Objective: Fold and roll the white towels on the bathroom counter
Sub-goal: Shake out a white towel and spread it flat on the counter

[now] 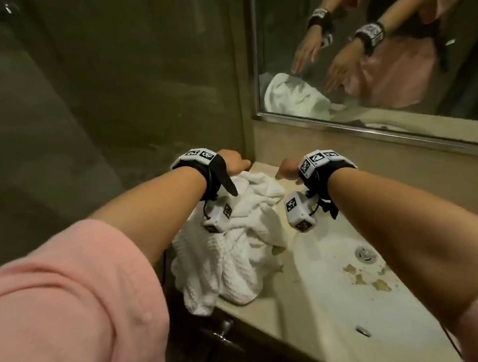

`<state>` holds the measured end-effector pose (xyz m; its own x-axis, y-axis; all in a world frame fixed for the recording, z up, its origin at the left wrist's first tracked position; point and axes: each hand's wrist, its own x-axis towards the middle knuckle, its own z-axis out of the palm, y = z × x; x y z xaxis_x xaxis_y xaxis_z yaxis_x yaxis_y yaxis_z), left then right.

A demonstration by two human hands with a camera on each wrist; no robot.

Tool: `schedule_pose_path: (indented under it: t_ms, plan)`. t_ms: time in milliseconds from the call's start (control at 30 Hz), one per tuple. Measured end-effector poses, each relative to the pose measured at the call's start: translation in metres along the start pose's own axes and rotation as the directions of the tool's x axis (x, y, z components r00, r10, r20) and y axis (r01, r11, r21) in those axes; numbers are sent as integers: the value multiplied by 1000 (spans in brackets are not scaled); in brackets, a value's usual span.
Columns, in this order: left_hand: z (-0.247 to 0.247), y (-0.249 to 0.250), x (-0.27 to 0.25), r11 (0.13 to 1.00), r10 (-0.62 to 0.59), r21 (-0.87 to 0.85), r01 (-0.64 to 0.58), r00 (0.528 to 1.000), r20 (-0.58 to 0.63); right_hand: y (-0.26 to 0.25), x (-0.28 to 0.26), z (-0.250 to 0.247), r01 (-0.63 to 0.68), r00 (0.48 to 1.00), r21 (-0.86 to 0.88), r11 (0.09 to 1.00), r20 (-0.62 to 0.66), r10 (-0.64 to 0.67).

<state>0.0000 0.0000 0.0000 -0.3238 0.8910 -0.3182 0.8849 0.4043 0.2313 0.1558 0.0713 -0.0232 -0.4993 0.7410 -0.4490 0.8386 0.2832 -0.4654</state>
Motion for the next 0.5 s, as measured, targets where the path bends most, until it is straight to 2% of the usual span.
schedule_pose_path:
  t_ms: [100,167,200,233,267,333,367,500]
  plan:
    - [2,-29,14,999,-37,-1,37,998,56,-5,57,26,-29,1000,-45,999,-1,29]
    - [5,-45,21,999,-41,28,39,995,87,35,187,62,-29,999,-159,987,-30,24]
    - [8,-49,23,998,-39,44,34,994,107,41,218,73,-27,1000,-184,983,-20,23]
    - [10,-55,27,999,-34,42,29,991,126,36,223,77,-35,999,-154,987,-27,31]
    - [9,-59,26,998,-43,48,37,990,137,20,203,76,-48,998,-94,994,-32,46]
    - [13,-69,32,999,-42,26,39,990,134,-26,120,69,4,996,-39,999,-87,-7]
    - [15,-73,33,999,-42,13,41,991,129,-39,101,69,33,992,-16,999,-118,-34]
    - [20,-84,35,989,-108,-93,116,990,92,-51,84,78,87,971,159,983,-234,-48]
